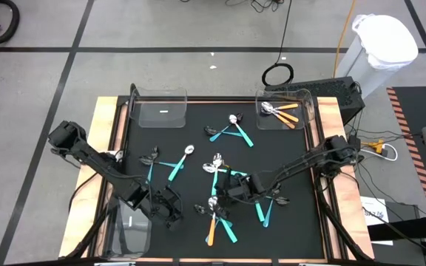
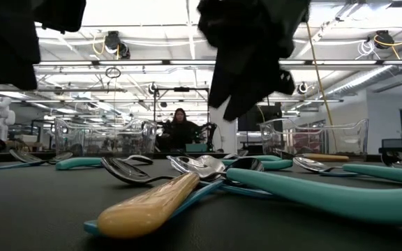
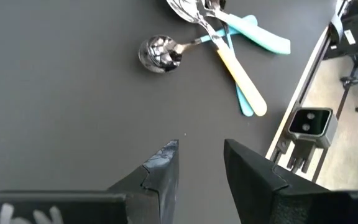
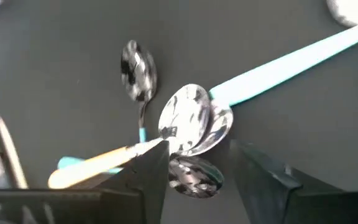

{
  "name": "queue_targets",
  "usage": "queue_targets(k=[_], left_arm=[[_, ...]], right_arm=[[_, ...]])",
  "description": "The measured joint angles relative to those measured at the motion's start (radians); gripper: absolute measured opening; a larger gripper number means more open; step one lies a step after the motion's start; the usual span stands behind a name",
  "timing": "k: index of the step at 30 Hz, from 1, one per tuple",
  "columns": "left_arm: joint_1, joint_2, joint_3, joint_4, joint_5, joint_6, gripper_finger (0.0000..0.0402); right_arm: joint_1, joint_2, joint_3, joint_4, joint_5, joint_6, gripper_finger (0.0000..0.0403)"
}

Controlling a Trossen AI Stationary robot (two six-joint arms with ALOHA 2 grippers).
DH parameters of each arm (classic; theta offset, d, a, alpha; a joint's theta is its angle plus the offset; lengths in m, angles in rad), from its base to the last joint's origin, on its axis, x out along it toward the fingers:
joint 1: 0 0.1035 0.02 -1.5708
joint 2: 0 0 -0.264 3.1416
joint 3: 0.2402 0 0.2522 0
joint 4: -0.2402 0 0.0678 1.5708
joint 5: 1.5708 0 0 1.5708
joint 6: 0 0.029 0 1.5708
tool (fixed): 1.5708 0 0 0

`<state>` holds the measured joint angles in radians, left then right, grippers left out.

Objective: Sort silverware by color (type)
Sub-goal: Put the yellow spoon into the top right transparent bin

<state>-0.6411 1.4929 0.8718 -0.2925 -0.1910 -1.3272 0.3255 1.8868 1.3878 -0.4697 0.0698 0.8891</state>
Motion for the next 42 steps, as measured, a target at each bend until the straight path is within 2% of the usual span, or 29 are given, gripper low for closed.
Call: queue_targets(k=[3,12,19,27,36,39,42], left_arm=[[-0.016,0.000,0.000,0.002,0.010,0.000,0.0129],[-0.036,0.000,0.000,0.029,0.008,-0.002,0.0129],[-0.035,0.000,0.000,0.032,0.004,-0.001,0.0129],[-0.026,0.000,0.000,0.030,-0.001,0.005,0.0129],[-0.034,0.000,0.000,0.050,-0.001,-0.002,0.0129],[-0.038,0.000,0.000,0.052,-0.001,-0.002,0.0129],[-0.038,0.000,0.000,0.047,-0.001,0.001,0.0129]], right_arm=[[-0.019,0.018,0.000,0.043,-0.067,0.007,0.0163],[-0.026,0.020,0.000,0.029,-0.072,0.095,0.0138],[-0.026,0.020,-0.001,-0.140,-0.015,0.070,0.0137],[-0.044,0.076,0.000,0.032,-0.055,-0.014,0.0137],[-0.056,0.141,-0.001,0.081,-0.074,-0.001,0.0135],[-0.056,0.136,-0.001,0.102,-0.076,0.000,0.0118],[-0.056,0.131,-0.001,0.124,-0.089,0.009,0.0080]])
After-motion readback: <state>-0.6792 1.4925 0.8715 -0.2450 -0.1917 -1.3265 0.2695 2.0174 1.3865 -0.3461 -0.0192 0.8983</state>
